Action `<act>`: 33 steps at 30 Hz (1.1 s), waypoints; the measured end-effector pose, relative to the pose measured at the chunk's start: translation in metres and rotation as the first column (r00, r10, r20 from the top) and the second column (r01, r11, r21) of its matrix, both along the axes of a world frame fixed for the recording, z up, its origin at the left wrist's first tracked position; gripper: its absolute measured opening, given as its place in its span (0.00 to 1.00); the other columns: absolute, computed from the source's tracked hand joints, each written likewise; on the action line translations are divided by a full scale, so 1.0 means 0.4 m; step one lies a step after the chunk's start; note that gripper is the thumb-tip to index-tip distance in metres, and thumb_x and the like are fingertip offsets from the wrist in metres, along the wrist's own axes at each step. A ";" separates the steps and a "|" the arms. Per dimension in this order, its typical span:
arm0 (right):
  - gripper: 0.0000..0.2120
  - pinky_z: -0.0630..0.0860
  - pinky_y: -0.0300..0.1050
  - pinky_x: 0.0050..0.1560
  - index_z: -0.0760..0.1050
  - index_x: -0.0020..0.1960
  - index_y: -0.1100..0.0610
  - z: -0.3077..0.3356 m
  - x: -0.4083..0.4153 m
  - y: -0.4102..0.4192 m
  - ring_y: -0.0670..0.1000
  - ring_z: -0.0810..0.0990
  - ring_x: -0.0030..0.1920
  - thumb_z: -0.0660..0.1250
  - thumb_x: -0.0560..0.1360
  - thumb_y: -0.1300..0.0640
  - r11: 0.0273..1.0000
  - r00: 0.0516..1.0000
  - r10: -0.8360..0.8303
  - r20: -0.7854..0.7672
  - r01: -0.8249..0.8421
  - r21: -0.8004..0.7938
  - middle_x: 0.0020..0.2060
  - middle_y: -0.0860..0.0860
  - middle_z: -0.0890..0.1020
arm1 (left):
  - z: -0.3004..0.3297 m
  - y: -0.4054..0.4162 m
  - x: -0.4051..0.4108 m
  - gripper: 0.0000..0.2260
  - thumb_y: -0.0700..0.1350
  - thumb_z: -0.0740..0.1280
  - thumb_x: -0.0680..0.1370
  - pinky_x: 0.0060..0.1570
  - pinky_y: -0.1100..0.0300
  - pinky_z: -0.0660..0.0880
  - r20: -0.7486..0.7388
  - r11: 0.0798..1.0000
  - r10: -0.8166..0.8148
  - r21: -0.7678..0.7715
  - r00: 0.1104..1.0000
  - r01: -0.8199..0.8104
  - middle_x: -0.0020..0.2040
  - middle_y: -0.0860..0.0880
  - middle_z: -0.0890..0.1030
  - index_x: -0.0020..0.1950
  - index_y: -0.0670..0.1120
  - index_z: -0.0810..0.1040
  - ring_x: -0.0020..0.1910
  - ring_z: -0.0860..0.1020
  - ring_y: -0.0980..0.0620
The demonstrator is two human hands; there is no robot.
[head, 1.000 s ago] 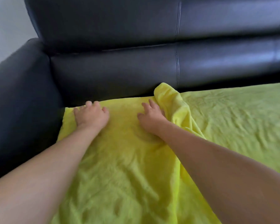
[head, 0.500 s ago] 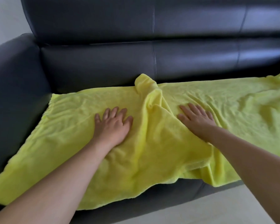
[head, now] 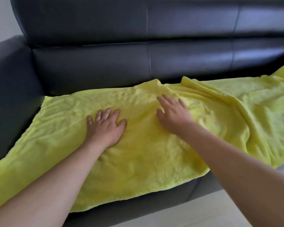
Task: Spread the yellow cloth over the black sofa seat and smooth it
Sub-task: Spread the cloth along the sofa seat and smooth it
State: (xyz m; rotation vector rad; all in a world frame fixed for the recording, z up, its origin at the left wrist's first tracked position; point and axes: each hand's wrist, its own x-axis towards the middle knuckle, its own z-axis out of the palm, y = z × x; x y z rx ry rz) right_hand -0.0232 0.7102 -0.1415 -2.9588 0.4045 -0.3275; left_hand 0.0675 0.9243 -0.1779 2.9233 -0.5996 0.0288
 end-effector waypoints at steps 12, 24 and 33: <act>0.28 0.46 0.58 0.76 0.52 0.79 0.50 -0.028 -0.033 -0.079 0.54 0.48 0.78 0.44 0.82 0.40 0.980 0.966 -0.183 -0.183 0.164 -0.113 0.79 0.52 0.50 | 0.018 0.004 -0.014 0.28 0.64 0.46 0.80 0.75 0.42 0.42 -0.017 0.999 -0.017 -0.033 1.000 0.016 0.80 0.53 0.50 0.79 0.56 0.53 0.78 0.46 0.48; 0.19 0.72 0.46 0.55 0.69 0.64 0.52 0.017 -0.075 0.160 0.52 0.74 0.57 0.58 0.80 0.42 0.981 0.992 0.123 0.006 -0.122 0.147 0.57 0.49 0.74 | 0.127 0.243 -0.088 0.17 0.57 0.59 0.79 0.60 0.52 0.67 -0.029 0.994 0.000 -0.108 1.000 -0.004 0.62 0.52 0.68 0.63 0.50 0.69 0.64 0.67 0.48; 0.07 0.74 0.42 0.34 0.76 0.49 0.57 0.031 0.061 0.180 0.52 0.79 0.43 0.60 0.76 0.60 0.992 0.978 0.007 -0.208 0.019 0.123 0.46 0.52 0.80 | 0.101 0.248 0.013 0.06 0.42 0.59 0.77 0.47 0.51 0.77 -0.047 0.991 0.025 -0.132 0.999 -0.031 0.46 0.50 0.77 0.45 0.49 0.75 0.44 0.76 0.48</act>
